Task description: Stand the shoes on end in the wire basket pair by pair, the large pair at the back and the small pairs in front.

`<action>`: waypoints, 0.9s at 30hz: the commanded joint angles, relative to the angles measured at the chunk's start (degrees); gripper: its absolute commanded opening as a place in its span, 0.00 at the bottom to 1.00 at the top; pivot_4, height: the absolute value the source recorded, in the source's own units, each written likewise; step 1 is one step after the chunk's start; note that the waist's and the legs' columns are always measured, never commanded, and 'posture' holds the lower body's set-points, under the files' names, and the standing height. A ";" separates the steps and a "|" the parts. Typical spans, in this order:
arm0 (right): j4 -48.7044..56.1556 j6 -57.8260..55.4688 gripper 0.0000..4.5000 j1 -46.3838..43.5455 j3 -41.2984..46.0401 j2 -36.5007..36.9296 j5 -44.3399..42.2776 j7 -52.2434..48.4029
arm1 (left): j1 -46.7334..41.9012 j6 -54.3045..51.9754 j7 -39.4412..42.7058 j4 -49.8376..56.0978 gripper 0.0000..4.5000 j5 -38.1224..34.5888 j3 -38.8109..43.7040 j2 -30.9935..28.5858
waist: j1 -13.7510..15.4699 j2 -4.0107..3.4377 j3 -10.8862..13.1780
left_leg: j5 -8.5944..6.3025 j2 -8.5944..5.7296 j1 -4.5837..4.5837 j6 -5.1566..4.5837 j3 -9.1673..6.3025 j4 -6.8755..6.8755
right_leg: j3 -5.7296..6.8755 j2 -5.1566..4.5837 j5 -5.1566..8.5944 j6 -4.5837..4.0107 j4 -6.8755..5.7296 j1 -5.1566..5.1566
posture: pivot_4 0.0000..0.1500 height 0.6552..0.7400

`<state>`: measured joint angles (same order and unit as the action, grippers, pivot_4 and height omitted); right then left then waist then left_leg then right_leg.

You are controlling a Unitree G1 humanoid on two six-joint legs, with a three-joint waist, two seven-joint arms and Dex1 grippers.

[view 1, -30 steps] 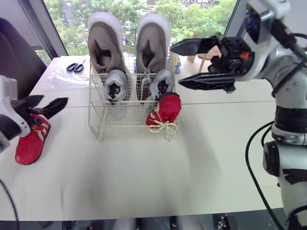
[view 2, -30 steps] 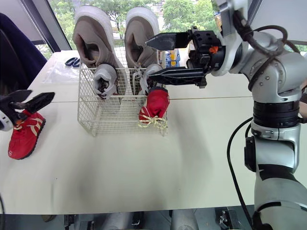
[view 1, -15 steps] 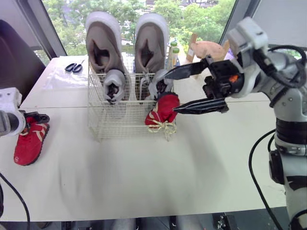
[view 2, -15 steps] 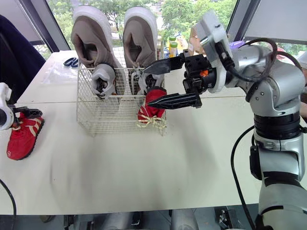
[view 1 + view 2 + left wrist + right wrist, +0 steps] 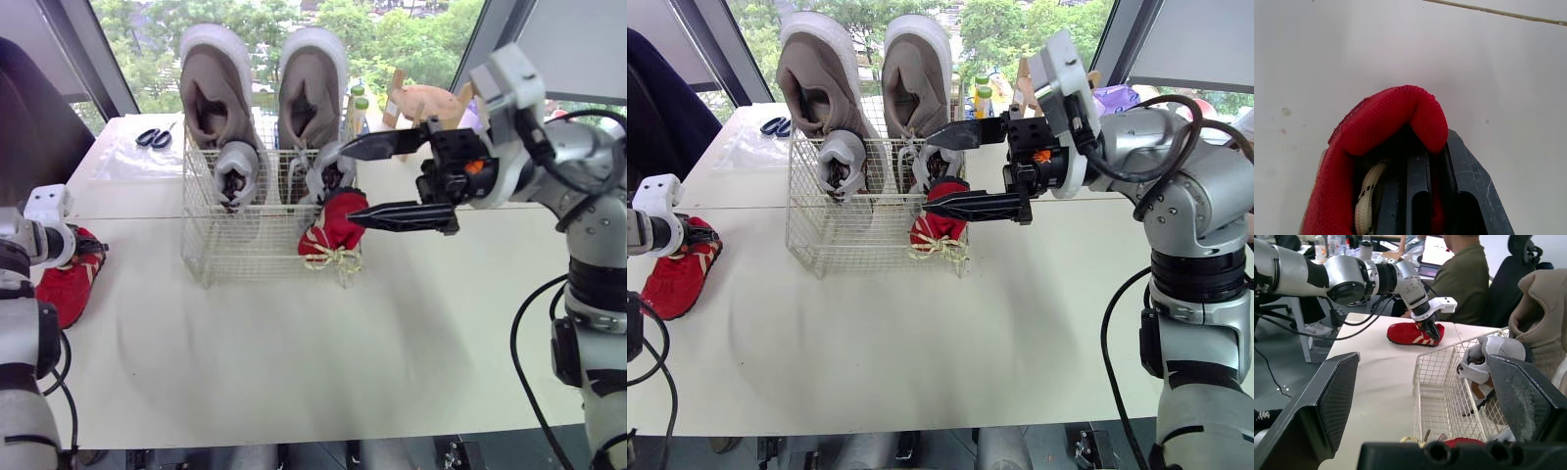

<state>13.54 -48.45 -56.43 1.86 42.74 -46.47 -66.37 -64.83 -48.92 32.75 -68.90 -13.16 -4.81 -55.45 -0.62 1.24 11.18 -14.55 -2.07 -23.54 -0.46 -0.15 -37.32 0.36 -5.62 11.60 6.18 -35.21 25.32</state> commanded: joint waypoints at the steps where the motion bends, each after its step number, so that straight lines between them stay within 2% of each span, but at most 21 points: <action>1: 1.12 0.49 1.00 -0.35 1.92 0.10 -1.20 0.68 | -3.41 -1.80 -0.03 2.60 0.01 0.73 4.01 -2.32 | -0.01 0.08 0.04 | 0.00 0.00 0.00 0.00 0.00 -0.01 | 0.00 0.00 0.00 0.00 0.00 0.00 | 1.00 1.00; 4: 0.08 0.31 1.00 -0.48 2.03 0.07 -1.65 0.13 | -3.38 -12.77 -0.30 14.68 0.01 -2.68 9.45 -5.21 | -0.10 0.27 0.05 | -0.01 0.02 -0.07 -0.02 -0.04 -0.02 | 0.02 0.00 0.00 0.01 0.01 0.02 | 1.00 1.00; 5: -0.29 0.02 1.00 -0.56 2.17 0.04 -2.12 -0.18 | -0.90 -17.73 -0.41 22.94 0.01 -5.36 13.29 -5.90 | -0.16 0.32 0.05 | -0.01 0.02 -0.14 -0.02 -0.07 -0.03 | 0.03 0.00 -0.01 0.02 0.02 0.05 | 1.00 1.00; 7: -1.60 -0.31 1.00 -1.15 2.50 -0.32 -3.00 -0.50 | 7.82 -26.45 -1.43 46.21 0.01 -12.57 28.32 -3.55 | -0.49 0.32 0.04 | -0.03 0.02 -0.29 -0.04 -0.13 -0.05 | 0.03 -0.01 -0.07 0.12 0.02 0.12 | 1.00 1.00; 10: -4.65 0.05 1.00 -2.14 2.57 -0.67 -2.95 -1.32 | 18.65 -35.98 -4.48 79.74 0.01 -18.40 51.52 7.80 | -0.36 0.29 0.04 | -0.08 -0.03 -0.34 -0.09 -0.11 -0.10 | -0.05 -0.28 -0.10 0.15 0.09 0.12 | 1.00 1.00; 12: -5.66 0.17 1.00 -2.41 2.68 -0.83 -2.84 -1.36 | 21.25 -37.77 -6.10 91.36 0.01 -20.02 59.54 13.28 | -0.41 0.30 0.01 | -0.09 -0.04 -0.36 -0.09 -0.13 -0.11 | -0.05 -0.29 -0.11 0.15 0.15 0.11 | 1.00 1.00; 13: -6.63 0.27 1.00 -2.69 2.68 -0.94 -2.67 -1.55 | 21.34 -37.48 -6.32 97.12 0.01 -22.01 62.96 15.77 | -0.37 0.31 0.02 | -0.09 -0.03 -0.37 -0.08 -0.12 -0.12 | -0.04 -0.27 -0.11 0.15 0.15 0.12 | 1.00 1.00; 15: -9.24 1.00 1.00 -3.46 1.98 -1.45 -1.83 -2.55 | 11.34 -41.73 -8.78 106.60 0.01 -26.96 72.29 24.78 | -0.10 0.34 0.04 | -0.02 -0.01 -0.37 0.04 -0.19 -0.13 | 0.03 -0.21 -0.10 0.14 0.12 0.18 | 1.00 1.00; 18: -11.78 3.63 1.00 -3.95 -1.11 -3.04 0.62 -5.58 | 8.94 -38.12 -12.49 117.85 0.01 -33.09 73.70 37.72 | 0.88 0.33 0.01 | 0.09 0.02 -0.37 0.24 -0.54 -0.41 | 0.29 -0.02 -0.12 0.12 0.12 -0.08 | 1.00 1.00; 20: -12.37 4.83 1.00 -4.05 -2.94 -3.60 2.33 -7.02 | 11.25 -35.55 -14.63 120.47 0.01 -34.62 72.70 43.02 | 1.04 0.26 -0.02 | -0.06 -0.02 0.11 0.25 -0.41 -0.47 | 0.22 -0.06 -0.11 0.13 0.12 -0.58 | 1.00 1.00; 22: -12.73 5.24 1.00 -4.13 -4.01 -3.52 3.32 -8.07 | 13.76 -31.54 -17.32 121.97 0.01 -37.07 70.21 48.52 | 1.05 0.25 -0.03 | -0.02 0.00 0.22 0.14 -0.41 -0.52 | 0.21 0.00 -0.11 0.12 0.10 -0.70 | 1.00 1.00; 27: -11.71 3.35 1.00 -3.73 -3.35 -2.58 3.18 -8.01 | 22.26 -19.84 -19.60 120.44 0.01 -38.04 59.38 54.35 | 1.19 0.27 -0.01 | -0.02 0.01 0.13 0.09 -0.41 -0.62 | 0.18 0.04 -0.11 0.11 0.10 -0.65 | 1.00 1.00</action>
<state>-0.10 -44.68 -59.33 -3.15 39.19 -42.84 -74.45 -43.41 -74.05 13.28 51.19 -49.86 58.64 -1.42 0.57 1.51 11.17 -14.59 -2.06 -23.41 -0.39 -0.54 -37.94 0.51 -5.58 11.49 6.28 -35.11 24.67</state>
